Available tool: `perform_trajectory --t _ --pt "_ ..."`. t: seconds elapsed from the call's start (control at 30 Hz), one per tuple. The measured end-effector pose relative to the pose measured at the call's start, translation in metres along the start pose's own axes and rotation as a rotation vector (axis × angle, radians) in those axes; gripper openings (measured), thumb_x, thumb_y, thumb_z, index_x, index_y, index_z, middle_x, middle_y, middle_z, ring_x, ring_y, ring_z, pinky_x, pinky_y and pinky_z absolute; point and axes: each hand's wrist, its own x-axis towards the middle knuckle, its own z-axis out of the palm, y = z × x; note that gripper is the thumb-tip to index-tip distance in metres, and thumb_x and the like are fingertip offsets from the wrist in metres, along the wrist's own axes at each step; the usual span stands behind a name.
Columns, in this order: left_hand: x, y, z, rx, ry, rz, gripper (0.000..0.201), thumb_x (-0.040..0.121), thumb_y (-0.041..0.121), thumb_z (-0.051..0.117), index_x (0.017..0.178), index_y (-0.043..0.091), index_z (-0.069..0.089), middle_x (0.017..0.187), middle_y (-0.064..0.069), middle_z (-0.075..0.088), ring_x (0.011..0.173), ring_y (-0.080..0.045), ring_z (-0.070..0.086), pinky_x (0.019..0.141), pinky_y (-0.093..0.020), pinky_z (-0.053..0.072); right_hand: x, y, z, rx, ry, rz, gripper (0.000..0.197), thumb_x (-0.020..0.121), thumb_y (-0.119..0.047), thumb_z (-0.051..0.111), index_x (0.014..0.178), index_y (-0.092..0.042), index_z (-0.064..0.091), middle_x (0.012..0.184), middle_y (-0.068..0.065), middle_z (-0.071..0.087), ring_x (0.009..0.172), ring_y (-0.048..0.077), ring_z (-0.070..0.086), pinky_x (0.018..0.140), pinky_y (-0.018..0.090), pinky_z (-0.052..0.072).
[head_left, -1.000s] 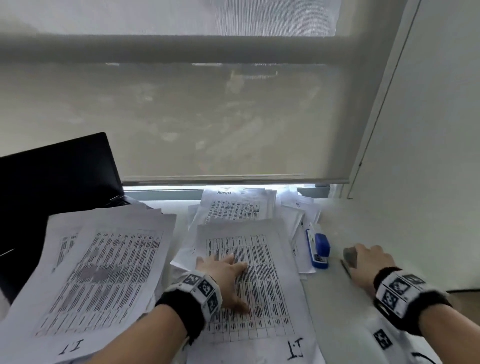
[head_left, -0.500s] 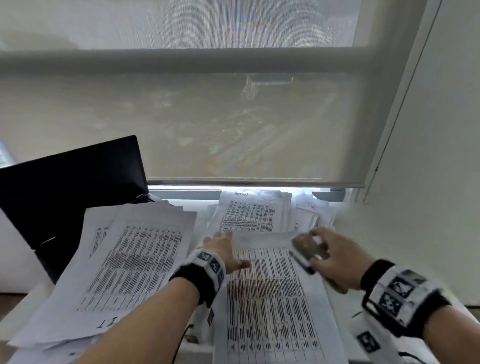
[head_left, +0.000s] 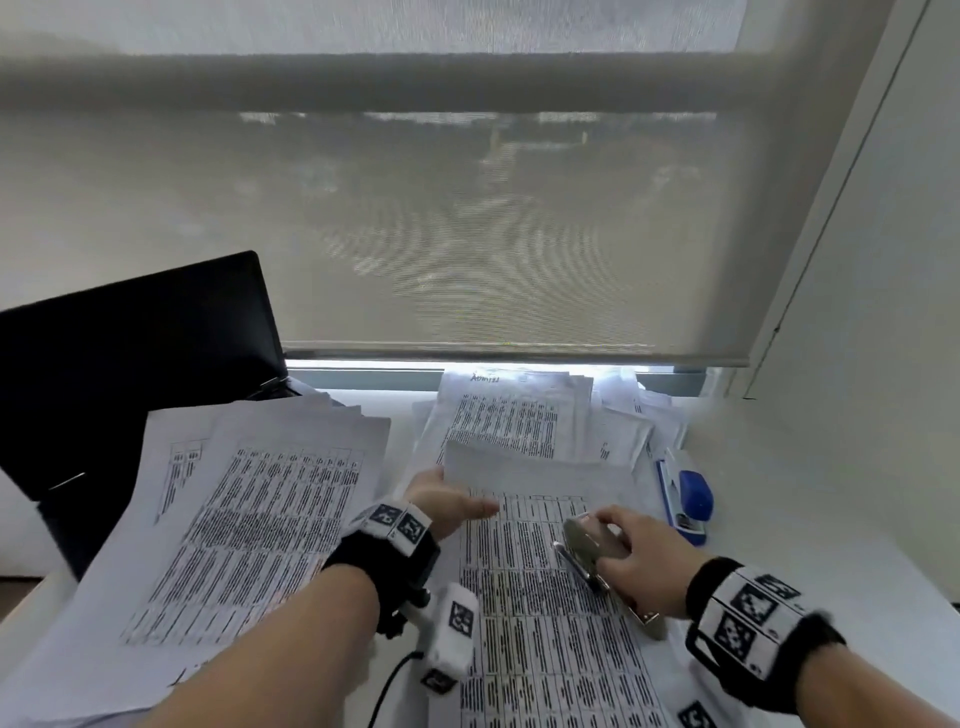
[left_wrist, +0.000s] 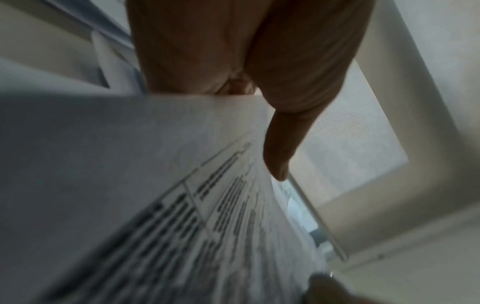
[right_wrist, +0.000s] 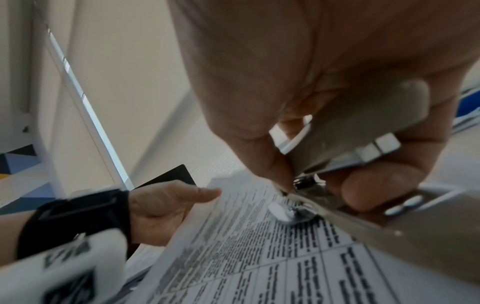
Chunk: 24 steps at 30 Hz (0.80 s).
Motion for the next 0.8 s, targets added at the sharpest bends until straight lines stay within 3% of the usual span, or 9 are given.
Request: perform_trajectory --t 0.07,0.17,0.2,0.23,0.3,0.37,0.5,0.67,0.8 --pt "-0.006 -0.007 0.004 0.032 -0.006 -0.015 0.060 0.051 0.015 0.093 0.104 0.017 0.065 0.099 -0.004 0.072 0.100 -0.025 0.066 0.099 -0.041 0.049 0.005 -0.002 0.002 -0.001 0.027 0.015 0.048 0.079 -0.030 0.059 0.126 -0.029 0.048 0.104 -0.001 0.066 0.089 0.016 0.064 0.085 0.032 0.054" --pt "0.023 -0.033 0.008 0.065 0.042 -0.057 0.116 0.001 0.053 0.093 0.107 0.014 0.066 0.098 -0.006 0.074 0.092 -0.026 0.070 0.088 -0.045 0.057 0.013 -0.019 0.005 -0.066 0.083 -0.011 0.044 0.084 -0.042 0.062 0.121 -0.025 0.049 0.113 -0.002 0.063 0.095 0.014 0.059 0.091 0.027 0.047" --pt "0.033 -0.041 0.009 0.082 0.055 -0.062 0.121 -0.004 0.057 0.090 0.106 0.014 0.067 0.097 -0.006 0.074 0.089 -0.026 0.071 0.085 -0.044 0.058 0.017 -0.026 0.006 -0.086 0.082 -0.025 0.040 0.085 -0.046 0.061 0.118 -0.024 0.051 0.112 -0.003 0.063 0.095 0.014 0.058 0.090 0.027 0.046" --pt "0.029 -0.039 0.009 0.103 0.064 -0.071 0.113 0.003 0.057 0.092 0.104 0.013 0.068 0.095 -0.006 0.074 0.087 -0.025 0.071 0.082 -0.043 0.059 0.021 -0.032 0.008 -0.098 0.075 -0.033 0.035 0.087 -0.046 0.059 0.113 -0.023 0.054 0.109 -0.002 0.064 0.094 0.014 0.059 0.088 0.027 0.046" --pt "-0.002 -0.022 0.009 0.146 0.063 -0.077 0.067 0.047 0.044 0.094 0.098 0.009 0.068 0.089 -0.005 0.072 0.081 -0.019 0.070 0.071 -0.033 0.059 0.031 -0.045 0.013 -0.111 0.081 -0.053 0.027 0.091 -0.039 0.056 0.104 -0.016 0.060 0.099 0.001 0.065 0.089 0.016 0.059 0.078 0.024 0.045" --pt "-0.004 -0.020 0.007 0.159 0.097 -0.070 0.028 0.081 0.031 0.077 0.095 0.009 0.066 0.079 0.000 0.065 0.070 -0.010 0.062 0.053 -0.018 0.048 0.041 -0.059 0.016 -0.117 0.103 -0.076 0.027 0.092 -0.030 0.055 0.099 -0.005 0.062 0.089 0.010 0.064 0.077 0.016 0.054 0.064 0.022 0.042" --pt "0.009 -0.030 0.005 0.148 0.134 -0.076 0.037 0.083 0.031 0.076 0.108 0.007 0.064 0.082 -0.001 0.064 0.079 -0.016 0.064 0.069 -0.026 0.054 0.058 -0.083 0.020 -0.121 0.086 -0.097 0.029 0.093 -0.025 0.053 0.105 0.000 0.062 0.105 0.016 0.067 0.088 0.024 0.064 0.078 0.029 0.050" --pt "0.017 -0.036 0.005 0.110 0.069 -0.125 0.032 0.082 0.030 0.077 0.100 0.008 0.064 0.091 -0.008 0.070 0.083 -0.024 0.070 0.080 -0.038 0.059 0.077 -0.099 0.030 -0.098 0.124 -0.072 0.034 0.094 -0.025 0.052 0.061 -0.020 0.045 0.070 -0.003 0.051 0.076 0.016 0.055 0.072 0.026 0.042" --pt "0.019 -0.034 0.003 0.094 0.041 -0.146 0.030 0.080 0.031 0.079 0.092 0.008 0.065 0.091 -0.011 0.072 0.084 -0.027 0.071 0.081 -0.042 0.059 0.092 -0.107 0.036 -0.078 0.173 -0.037 0.042 0.095 -0.023 0.049 0.056 -0.026 0.035 0.082 0.001 0.053 0.079 0.020 0.054 0.069 0.024 0.038"
